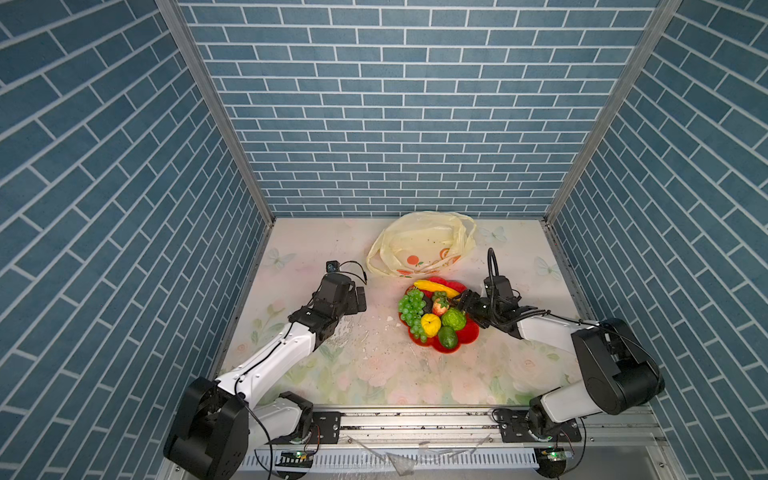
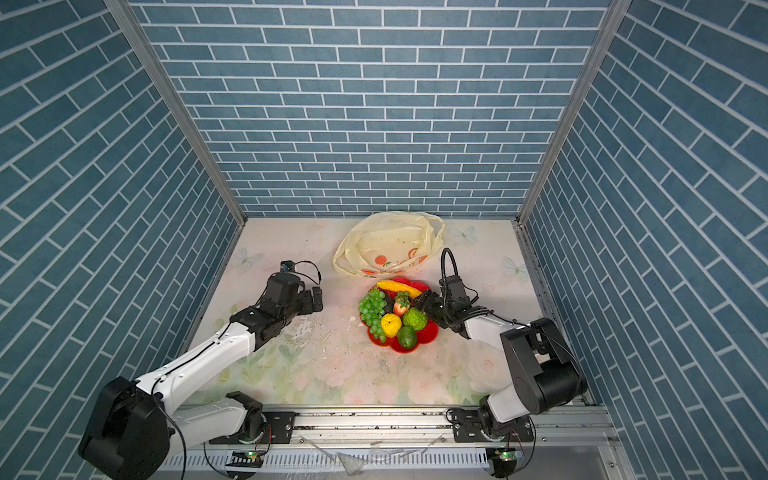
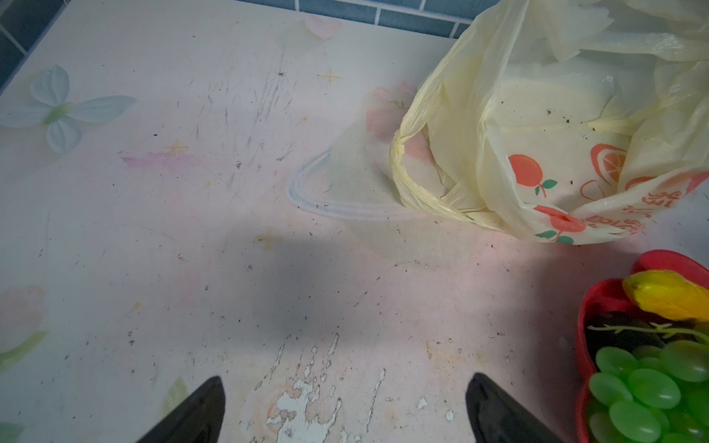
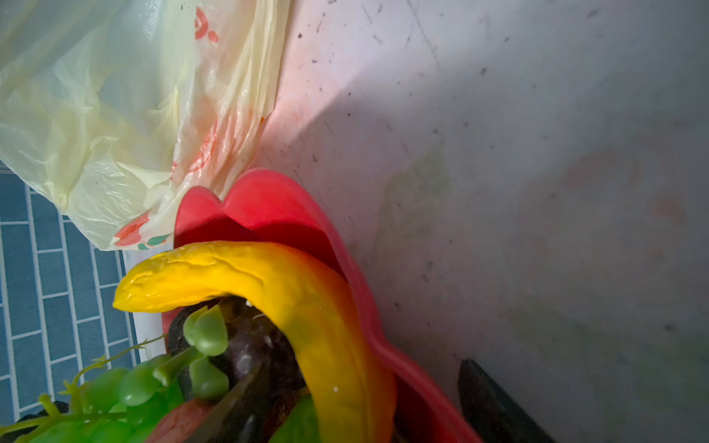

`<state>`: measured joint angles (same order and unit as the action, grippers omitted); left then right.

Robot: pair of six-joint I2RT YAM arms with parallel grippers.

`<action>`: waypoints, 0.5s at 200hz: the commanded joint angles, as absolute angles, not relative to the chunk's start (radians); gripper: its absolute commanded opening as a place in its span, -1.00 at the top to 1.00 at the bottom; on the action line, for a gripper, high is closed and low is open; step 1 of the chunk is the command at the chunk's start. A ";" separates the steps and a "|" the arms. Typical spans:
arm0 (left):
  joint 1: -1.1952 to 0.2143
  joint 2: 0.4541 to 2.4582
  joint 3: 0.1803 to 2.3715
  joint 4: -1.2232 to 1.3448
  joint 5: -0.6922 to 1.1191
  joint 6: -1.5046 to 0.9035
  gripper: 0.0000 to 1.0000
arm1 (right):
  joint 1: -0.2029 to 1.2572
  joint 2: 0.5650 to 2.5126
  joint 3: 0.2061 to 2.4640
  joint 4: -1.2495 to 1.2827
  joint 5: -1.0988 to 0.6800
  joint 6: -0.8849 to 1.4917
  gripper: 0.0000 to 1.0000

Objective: Take fruits out of the plastic bag
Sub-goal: Move the plate to the center of the table.

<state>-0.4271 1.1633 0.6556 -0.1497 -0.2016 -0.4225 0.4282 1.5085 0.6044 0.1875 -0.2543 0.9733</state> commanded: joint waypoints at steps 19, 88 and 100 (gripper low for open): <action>-0.421 1.166 0.629 -0.133 -0.215 -0.408 -0.99 | 0.477 1.558 0.665 0.239 -0.233 1.019 -0.54; -0.420 1.167 0.622 -0.117 -0.214 -0.398 -0.99 | 0.490 1.521 0.680 0.094 -0.119 0.977 -0.66; -0.420 1.165 0.619 -0.115 -0.215 -0.397 -0.99 | 0.488 1.508 0.683 0.066 -0.098 0.966 -0.69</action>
<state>-0.4240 1.1679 0.6388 -0.1349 -0.2020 -0.4103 0.4862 1.5455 0.6559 0.1555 -0.1791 0.9859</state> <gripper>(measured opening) 0.994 0.833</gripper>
